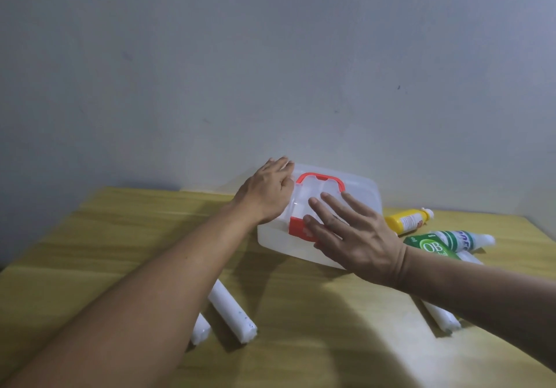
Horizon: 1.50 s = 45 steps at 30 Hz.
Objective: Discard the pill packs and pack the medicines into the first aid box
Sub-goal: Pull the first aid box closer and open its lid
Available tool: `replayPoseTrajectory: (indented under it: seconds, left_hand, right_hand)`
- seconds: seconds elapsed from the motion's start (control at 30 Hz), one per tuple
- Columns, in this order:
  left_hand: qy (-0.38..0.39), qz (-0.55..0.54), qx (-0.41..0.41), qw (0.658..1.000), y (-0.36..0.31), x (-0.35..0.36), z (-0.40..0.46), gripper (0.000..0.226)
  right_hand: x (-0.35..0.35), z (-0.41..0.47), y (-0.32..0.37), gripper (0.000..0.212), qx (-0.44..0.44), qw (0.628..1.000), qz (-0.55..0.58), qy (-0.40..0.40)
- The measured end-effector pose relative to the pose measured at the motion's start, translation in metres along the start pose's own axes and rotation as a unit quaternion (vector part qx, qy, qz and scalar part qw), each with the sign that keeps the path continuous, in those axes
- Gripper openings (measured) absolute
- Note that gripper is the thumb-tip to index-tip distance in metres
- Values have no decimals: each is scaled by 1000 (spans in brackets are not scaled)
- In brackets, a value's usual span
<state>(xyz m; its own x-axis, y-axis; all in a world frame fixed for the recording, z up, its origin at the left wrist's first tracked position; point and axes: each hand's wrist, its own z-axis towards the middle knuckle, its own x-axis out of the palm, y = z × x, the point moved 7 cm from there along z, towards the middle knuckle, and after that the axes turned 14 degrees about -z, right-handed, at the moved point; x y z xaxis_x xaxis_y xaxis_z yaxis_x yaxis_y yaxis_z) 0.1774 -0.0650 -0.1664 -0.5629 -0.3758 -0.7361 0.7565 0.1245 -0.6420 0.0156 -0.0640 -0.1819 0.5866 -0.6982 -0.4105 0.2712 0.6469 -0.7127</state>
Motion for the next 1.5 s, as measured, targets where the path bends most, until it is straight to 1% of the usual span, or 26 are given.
replayPoseTrajectory:
  seconds: [0.07, 0.2, 0.27, 0.37, 0.53, 0.63, 0.7, 0.73, 0.8, 0.83, 0.9, 0.93, 0.97, 1.07, 1.13, 1.2, 1.23, 1.3, 1.33, 1.37, 1.43, 1.5]
  left_hand:
    - [0, -1, -1, 1000, 0, 0, 0, 49]
    - [7, 9, -2, 1000, -2, 0, -2, 50]
    - [9, 12, 0, 1000, -3, -1, -3, 50]
    - [13, 9, -1, 1000, -4, -1, -3, 50]
    - [9, -2, -8, 1000, -3, -1, -1, 50]
    - [19, -27, -14, 999, -2, -1, 0, 49]
    - [39, -66, -27, 997, 0, -2, 2, 49]
    - [45, -102, -33, 993, 2, -3, 3, 49]
    - [37, -220, -54, 973, 4, -12, 4, 46]
    - [20, -275, -63, 959, 6, -16, 5, 39]
    - [-15, -317, -77, 945, 6, -25, 1, 20]
    - [-24, -332, -80, 940, 6, -25, -1, 19]
    - [-28, -348, -81, 933, 7, -24, -3, 19]
    - [-38, -422, -99, 900, 4, -18, -15, 35]
    - [-57, -453, -100, 884, 2, -13, -20, 42]
    - [-72, -437, -104, 890, 4, -7, -21, 51]
    - [-76, -429, -107, 894, 3, -5, -23, 59]
    - [-83, -415, -122, 898, 7, 3, -23, 85]
    - [-83, -395, -118, 907, 8, 6, -22, 93]
    - [-74, -366, -119, 920, 8, 11, -23, 89]
    - [-58, -292, -122, 947, 4, 19, -26, 65]
    - [-40, -243, -129, 961, 2, 27, -30, 57]
  right_hand:
    - [0, 2, 2, 27, 9, 1000, 2, -16]
    - [0, 1, 9, 27, 32, 999, -11, -34]
    - [0, 1, 10, 25, 39, 999, -17, -32]
    - [-2, 4, 9, 26, 22, 999, -17, -31]
    - [-5, 10, 3, 36, 4, 1000, 1, -1]
    - [-11, 15, -3, 32, 12, 1000, 26, 9]
    - [-16, 20, -12, 29, 16, 998, 65, 20]
    - [-18, 22, -19, 29, 25, 995, 87, 32]
    - [-19, 21, -33, 31, 70, 988, 124, 59]
    - [-19, 20, -39, 31, 105, 982, 138, 72]
    - [-19, 14, -48, 32, 182, 967, 155, 89]
    - [-18, 12, -52, 32, 221, 957, 162, 94]
    - [-18, 10, -56, 33, 262, 945, 171, 97]
    - [-18, 12, -77, 39, 366, 905, 191, 100]
    - [-19, 17, -97, 34, 414, 884, 194, 96]
    - [-13, 25, -118, 26, 444, 864, 212, 105]
    - [-9, 29, -128, 23, 455, 856, 218, 114]
    - [0, 36, -145, 24, 477, 841, 222, 126]
    - [5, 39, -153, 25, 485, 835, 223, 130]
    - [10, 42, -159, 28, 492, 831, 224, 133]
    - [23, 48, -171, 31, 503, 821, 230, 143]
    - [36, 52, -181, 32, 522, 806, 234, 151]
